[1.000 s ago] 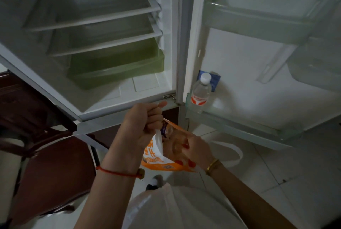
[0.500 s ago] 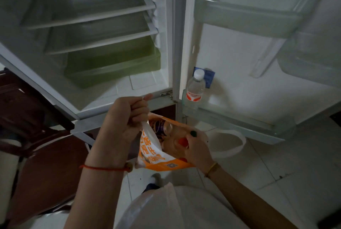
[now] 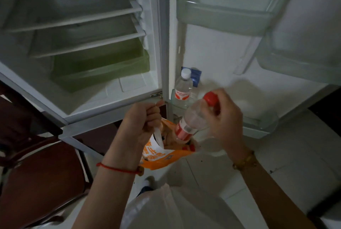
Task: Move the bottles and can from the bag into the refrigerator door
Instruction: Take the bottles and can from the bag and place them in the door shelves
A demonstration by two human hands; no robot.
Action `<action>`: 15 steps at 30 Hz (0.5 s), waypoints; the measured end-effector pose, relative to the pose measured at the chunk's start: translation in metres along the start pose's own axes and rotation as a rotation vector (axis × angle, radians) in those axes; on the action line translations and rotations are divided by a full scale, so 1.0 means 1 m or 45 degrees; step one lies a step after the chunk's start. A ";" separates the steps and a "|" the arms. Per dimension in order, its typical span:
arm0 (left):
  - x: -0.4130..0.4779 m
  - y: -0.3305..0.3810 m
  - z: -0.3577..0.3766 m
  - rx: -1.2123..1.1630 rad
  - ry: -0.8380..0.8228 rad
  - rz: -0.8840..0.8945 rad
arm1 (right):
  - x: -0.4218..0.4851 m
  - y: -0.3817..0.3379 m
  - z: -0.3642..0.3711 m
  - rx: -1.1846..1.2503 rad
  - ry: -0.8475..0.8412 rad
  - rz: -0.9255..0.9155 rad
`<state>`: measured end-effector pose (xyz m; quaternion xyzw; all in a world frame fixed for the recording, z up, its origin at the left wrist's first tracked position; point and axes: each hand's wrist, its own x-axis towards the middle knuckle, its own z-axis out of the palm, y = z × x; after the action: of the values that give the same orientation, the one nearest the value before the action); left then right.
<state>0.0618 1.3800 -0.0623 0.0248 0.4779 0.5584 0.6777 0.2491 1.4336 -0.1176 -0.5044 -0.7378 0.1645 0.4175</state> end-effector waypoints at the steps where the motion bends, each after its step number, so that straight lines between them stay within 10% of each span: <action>1: 0.000 -0.001 0.001 0.022 0.002 0.007 | 0.005 -0.001 -0.010 -0.014 0.046 -0.005; 15: -0.013 0.006 -0.009 0.003 0.053 0.099 | 0.062 0.038 0.009 -0.115 0.012 0.020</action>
<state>0.0522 1.3681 -0.0557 0.0325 0.4913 0.5841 0.6452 0.2566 1.5067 -0.1203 -0.5293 -0.7385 0.1318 0.3963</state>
